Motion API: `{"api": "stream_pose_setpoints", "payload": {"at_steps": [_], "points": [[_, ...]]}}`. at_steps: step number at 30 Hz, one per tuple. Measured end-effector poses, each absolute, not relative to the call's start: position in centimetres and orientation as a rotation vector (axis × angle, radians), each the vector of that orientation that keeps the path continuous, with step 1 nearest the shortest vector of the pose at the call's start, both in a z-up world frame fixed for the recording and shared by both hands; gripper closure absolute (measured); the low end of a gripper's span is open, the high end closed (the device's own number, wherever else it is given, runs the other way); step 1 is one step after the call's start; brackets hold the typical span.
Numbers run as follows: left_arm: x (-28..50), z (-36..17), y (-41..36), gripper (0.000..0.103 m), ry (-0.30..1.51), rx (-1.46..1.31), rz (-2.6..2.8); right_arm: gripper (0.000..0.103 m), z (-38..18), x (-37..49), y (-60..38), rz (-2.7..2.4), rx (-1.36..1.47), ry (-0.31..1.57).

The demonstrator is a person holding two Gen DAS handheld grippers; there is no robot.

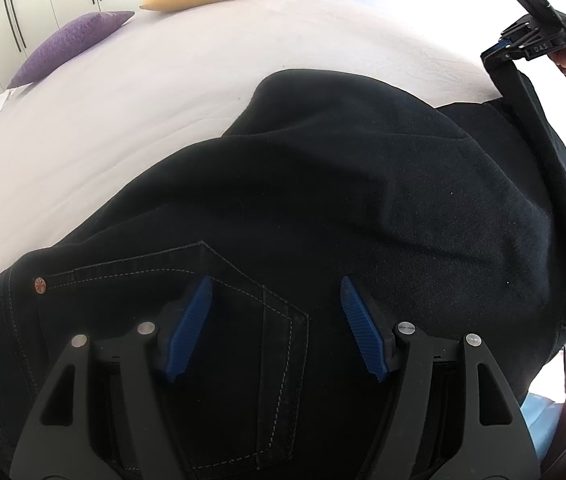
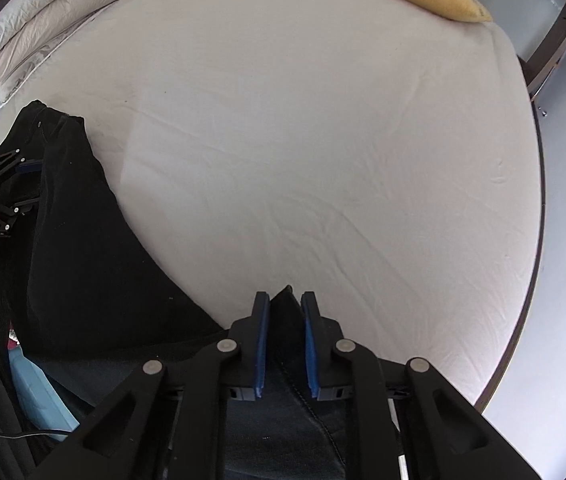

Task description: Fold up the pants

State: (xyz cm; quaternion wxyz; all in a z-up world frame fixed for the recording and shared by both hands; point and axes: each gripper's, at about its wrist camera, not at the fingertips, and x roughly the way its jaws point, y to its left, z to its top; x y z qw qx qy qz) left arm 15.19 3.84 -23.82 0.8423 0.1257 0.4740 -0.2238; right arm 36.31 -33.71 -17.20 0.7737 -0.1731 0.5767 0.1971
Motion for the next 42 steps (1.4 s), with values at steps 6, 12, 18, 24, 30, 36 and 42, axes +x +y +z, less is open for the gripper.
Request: {"api": "stream_pose_setpoints", "payload": {"at_steps": [6, 12, 18, 24, 30, 36, 42], "points": [[15.2, -23.7, 3.5, 0.037, 1.007, 0.270, -0.449, 0.086, -14.6, 32.0, -36.2, 0.323, -0.305, 1.131], [15.5, -23.5, 3.0, 0.036, 1.016, 0.252, -0.425, 0.086, -14.9, 25.6, -40.0, 0.224, -0.179, 1.032], [16.2, -23.5, 2.2, 0.034, 1.035, 0.248, -0.402, 0.086, -16.2, 20.7, -42.9, 0.155, -0.040, 0.983], [17.0, -23.7, 1.6, 0.033, 1.048, 0.241, -0.382, 0.086, -18.1, 19.1, -43.3, 0.133, 0.021, 0.971], [17.7, -23.9, 1.5, 0.032, 1.053, 0.226, -0.369, 0.081, -19.5, 17.8, -44.1, 0.146, 0.062, 0.959], [18.4, -23.8, 0.9, 0.032, 1.073, 0.229, -0.354, 0.077, -20.0, 16.1, -45.0, 0.174, 0.092, 0.953], [18.6, -23.7, 0.4, 0.032, 1.090, 0.226, -0.360, 0.076, -20.0, 14.1, -44.8, 0.211, 0.061, 0.983]]}}
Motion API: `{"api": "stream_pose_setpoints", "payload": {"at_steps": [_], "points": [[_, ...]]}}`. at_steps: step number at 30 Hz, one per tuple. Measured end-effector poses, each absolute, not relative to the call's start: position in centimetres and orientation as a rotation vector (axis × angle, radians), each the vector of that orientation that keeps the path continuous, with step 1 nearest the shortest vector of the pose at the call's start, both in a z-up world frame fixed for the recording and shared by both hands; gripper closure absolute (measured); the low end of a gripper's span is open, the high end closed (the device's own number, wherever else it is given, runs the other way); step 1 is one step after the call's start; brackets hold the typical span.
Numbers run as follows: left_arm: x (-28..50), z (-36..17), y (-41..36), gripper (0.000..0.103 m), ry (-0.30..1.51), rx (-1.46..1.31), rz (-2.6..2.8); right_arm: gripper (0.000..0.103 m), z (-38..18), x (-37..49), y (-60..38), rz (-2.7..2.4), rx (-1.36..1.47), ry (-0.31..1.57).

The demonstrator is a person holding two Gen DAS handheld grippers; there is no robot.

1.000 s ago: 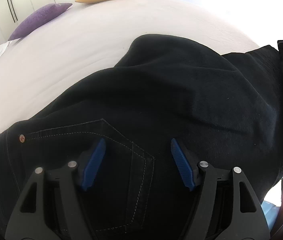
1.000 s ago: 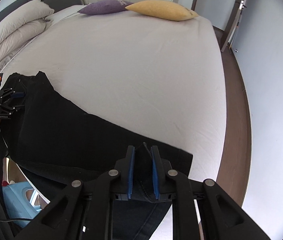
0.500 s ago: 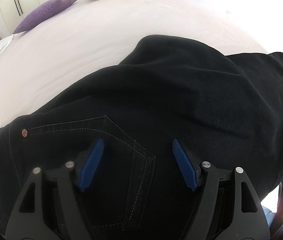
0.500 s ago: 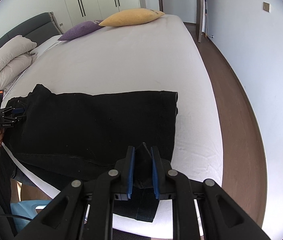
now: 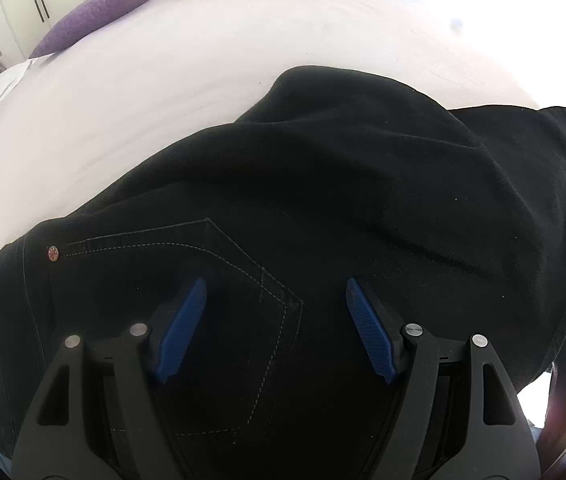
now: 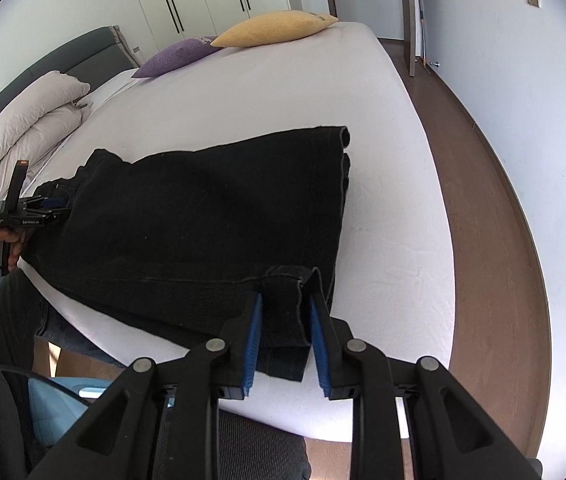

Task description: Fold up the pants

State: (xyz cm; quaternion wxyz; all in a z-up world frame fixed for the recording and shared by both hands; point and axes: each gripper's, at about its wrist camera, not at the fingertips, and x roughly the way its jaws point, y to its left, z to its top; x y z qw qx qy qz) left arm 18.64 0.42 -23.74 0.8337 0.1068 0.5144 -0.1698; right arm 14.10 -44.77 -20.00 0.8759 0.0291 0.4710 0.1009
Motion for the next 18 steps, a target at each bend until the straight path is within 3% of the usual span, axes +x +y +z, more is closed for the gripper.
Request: {"api": "stream_pose_setpoints", "payload": {"at_steps": [10, 14, 18], "points": [[19.2, -24.1, -0.2, 0.032, 1.094, 0.212, -0.370, 0.074, -18.7, 11.3, -47.3, 0.198, 0.249, 0.924], [19.4, -24.1, -0.6, 0.032, 1.088, 0.211, -0.382, 0.064, -16.5, 11.4, -49.8, 0.181, 0.414, 0.835], [19.4, -24.1, -1.1, 0.032, 1.062, 0.164, -0.420, 0.064, -14.1, 14.0, -49.1, 0.252, 0.440, 0.787]]}}
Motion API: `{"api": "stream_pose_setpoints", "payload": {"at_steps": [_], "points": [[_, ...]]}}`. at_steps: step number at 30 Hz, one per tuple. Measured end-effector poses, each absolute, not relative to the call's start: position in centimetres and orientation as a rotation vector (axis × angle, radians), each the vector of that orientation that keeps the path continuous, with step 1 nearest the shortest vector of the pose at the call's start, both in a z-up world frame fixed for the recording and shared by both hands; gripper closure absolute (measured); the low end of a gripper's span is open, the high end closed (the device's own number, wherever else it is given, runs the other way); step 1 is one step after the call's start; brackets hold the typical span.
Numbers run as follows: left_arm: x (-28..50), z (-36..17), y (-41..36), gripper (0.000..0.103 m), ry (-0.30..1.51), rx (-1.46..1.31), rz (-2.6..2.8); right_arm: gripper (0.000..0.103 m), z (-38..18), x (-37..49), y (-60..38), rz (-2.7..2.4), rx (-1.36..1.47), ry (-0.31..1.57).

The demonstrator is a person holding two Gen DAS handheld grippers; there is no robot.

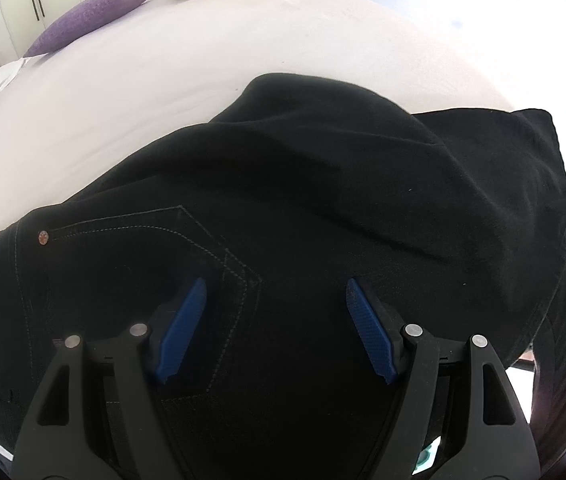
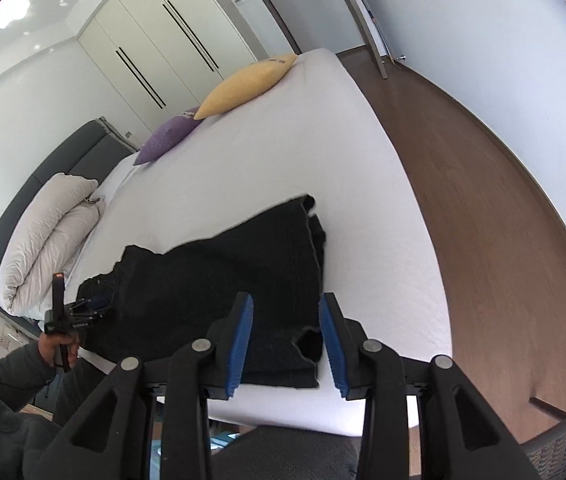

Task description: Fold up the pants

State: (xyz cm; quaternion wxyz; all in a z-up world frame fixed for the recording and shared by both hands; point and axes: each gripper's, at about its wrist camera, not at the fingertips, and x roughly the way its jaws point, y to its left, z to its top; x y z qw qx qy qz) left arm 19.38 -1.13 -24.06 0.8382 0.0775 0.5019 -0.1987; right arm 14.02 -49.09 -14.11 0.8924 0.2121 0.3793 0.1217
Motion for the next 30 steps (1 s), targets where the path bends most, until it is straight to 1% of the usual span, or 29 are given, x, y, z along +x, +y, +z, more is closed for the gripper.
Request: {"api": "stream_pose_setpoints", "payload": {"at_steps": [2, 5, 9, 12, 13, 15, 18, 19, 21, 23, 27, 29, 30], "points": [[19.6, -24.5, -2.0, 0.032, 1.067, 0.180, -0.424, 0.064, -13.9, 15.3, -47.3, 0.295, 0.394, 0.802], [20.0, -24.9, -2.9, 0.029, 1.057, 0.186, -0.418, 0.064, -16.1, 16.1, -45.1, 0.326, 0.355, 0.890], [20.8, -25.1, -2.9, 0.029, 1.060, 0.181, -0.429, 0.064, -20.0, 14.7, -44.0, 0.296, 0.335, 1.013], [21.3, -25.3, -2.8, 0.029, 1.061, 0.182, -0.435, 0.064, -21.8, 13.4, -44.4, 0.283, 0.358, 1.046], [20.8, -25.6, -2.6, 0.029, 1.060, 0.181, -0.435, 0.067, -22.0, 13.0, -44.8, 0.280, 0.370, 1.051], [21.0, -25.7, -2.6, 0.029, 1.060, 0.184, -0.432, 0.068, -22.1, 12.4, -45.2, 0.277, 0.371, 1.060], [19.2, -26.2, -1.7, 0.029, 1.059, 0.185, -0.431, 0.068, -21.2, 12.0, -45.8, 0.249, 0.311, 1.083], [19.2, -26.2, -1.5, 0.029, 1.060, 0.185, -0.431, 0.066, -20.3, 12.0, -46.2, 0.246, 0.307, 1.065], [18.5, -25.4, -1.3, 0.029, 1.060, 0.182, -0.429, 0.066, -18.0, 12.3, -46.9, 0.251, 0.314, 0.990], [18.2, -24.7, -1.5, 0.029, 1.050, 0.165, -0.439, 0.057, -15.8, 13.5, -47.2, 0.260, 0.340, 0.913], [18.0, -24.2, -1.6, 0.029, 1.023, 0.142, -0.467, 0.055, -13.2, 17.8, -45.5, 0.329, 0.316, 0.835], [18.0, -24.3, -1.8, 0.029, 1.022, 0.148, -0.475, 0.036, -13.4, 20.2, -44.9, 0.270, 0.284, 0.848], [18.1, -24.6, -1.8, 0.029, 1.027, 0.151, -0.473, 0.035, -13.9, 21.3, -44.8, 0.216, 0.274, 0.858]]}}
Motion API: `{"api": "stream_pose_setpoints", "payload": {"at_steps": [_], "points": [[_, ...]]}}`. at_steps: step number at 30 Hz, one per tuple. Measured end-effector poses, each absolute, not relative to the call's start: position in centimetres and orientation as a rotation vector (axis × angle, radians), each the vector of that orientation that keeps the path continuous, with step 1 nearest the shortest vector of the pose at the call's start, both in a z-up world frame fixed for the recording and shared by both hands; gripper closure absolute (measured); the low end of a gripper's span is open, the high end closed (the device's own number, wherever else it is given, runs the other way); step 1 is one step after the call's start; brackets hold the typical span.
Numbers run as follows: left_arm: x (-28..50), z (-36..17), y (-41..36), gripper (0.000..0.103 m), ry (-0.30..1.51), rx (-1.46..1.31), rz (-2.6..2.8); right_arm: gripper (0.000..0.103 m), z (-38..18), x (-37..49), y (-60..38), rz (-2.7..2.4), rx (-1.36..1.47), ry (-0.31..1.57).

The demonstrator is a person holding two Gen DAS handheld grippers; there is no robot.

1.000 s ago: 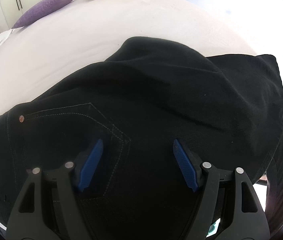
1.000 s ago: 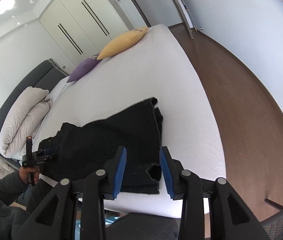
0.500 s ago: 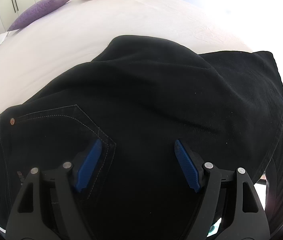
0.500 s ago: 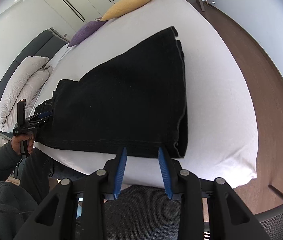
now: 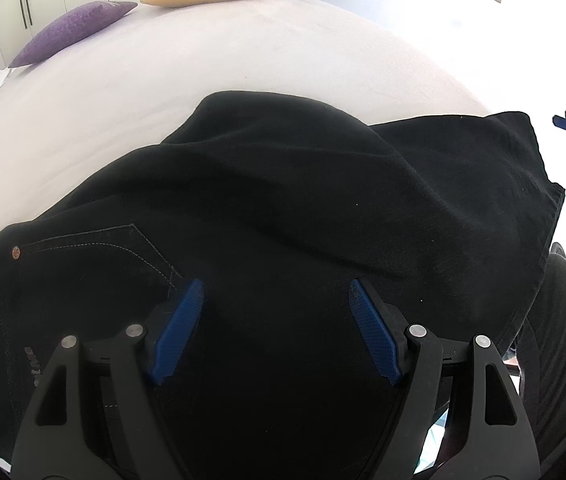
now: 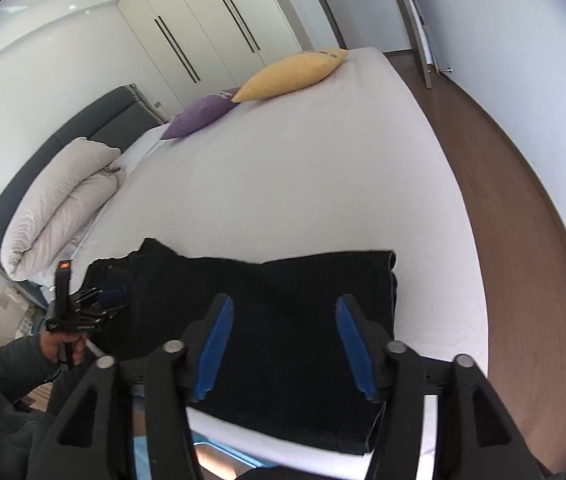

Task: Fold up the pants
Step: 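Grasp the folded jeans edge with the right gripper and lift it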

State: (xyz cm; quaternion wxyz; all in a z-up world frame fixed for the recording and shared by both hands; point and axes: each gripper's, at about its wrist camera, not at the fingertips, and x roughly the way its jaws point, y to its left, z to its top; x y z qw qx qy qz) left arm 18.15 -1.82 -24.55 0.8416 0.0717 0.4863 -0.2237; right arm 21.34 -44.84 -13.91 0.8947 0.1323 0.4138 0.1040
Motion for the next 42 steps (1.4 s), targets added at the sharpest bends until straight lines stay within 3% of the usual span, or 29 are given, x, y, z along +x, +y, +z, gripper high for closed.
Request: {"api": "stream_pose_setpoints", "payload": {"at_steps": [7, 10, 13, 19, 22, 26, 31, 35, 36, 38, 42], "points": [[18.3, -25.5, -1.3, 0.029, 1.037, 0.140, -0.475, 0.035, -18.9, 23.7, -47.5, 0.059, 0.417, 0.967], [18.1, -25.8, -1.1, 0.029, 1.030, 0.139, -0.470, 0.053, -21.5, 22.7, -45.4, 0.039, 0.273, 1.054], [17.9, -26.0, -0.8, 0.029, 1.024, 0.133, -0.473, 0.057, -21.9, 20.1, -45.1, 0.000, 0.213, 0.983], [17.9, -25.7, -1.0, 0.029, 1.013, 0.134, -0.471, 0.053, -18.5, 18.0, -45.5, -0.150, 0.136, 0.931], [17.5, -23.9, -1.7, 0.029, 0.965, 0.118, -0.494, 0.052, -14.6, 19.7, -42.4, 0.063, 0.127, 0.824], [18.4, -22.4, -2.1, 0.029, 0.911, 0.152, -0.504, 0.048, -13.3, 25.1, -35.7, 0.381, 0.004, 0.846], [21.7, -21.1, -1.3, 0.029, 0.901, 0.127, -0.462, 0.052, -15.9, 30.7, -26.9, 0.702, -0.083, 0.926], [24.1, -22.3, 0.8, 0.029, 0.961, 0.080, -0.434, 0.055, -22.1, 33.6, -23.7, 0.744, -0.141, 1.091], [24.4, -22.3, 1.4, 0.029, 0.968, 0.076, -0.428, 0.056, -23.9, 33.7, -24.0, 0.718, -0.168, 1.140], [24.2, -22.7, 2.2, 0.029, 0.962, 0.067, -0.420, 0.077, -24.6, 33.2, -26.6, 0.706, -0.112, 1.114], [23.3, -23.3, 4.8, 0.029, 0.953, 0.026, -0.388, 0.074, -22.6, 34.8, -30.8, 0.509, 0.018, 1.101]]}}
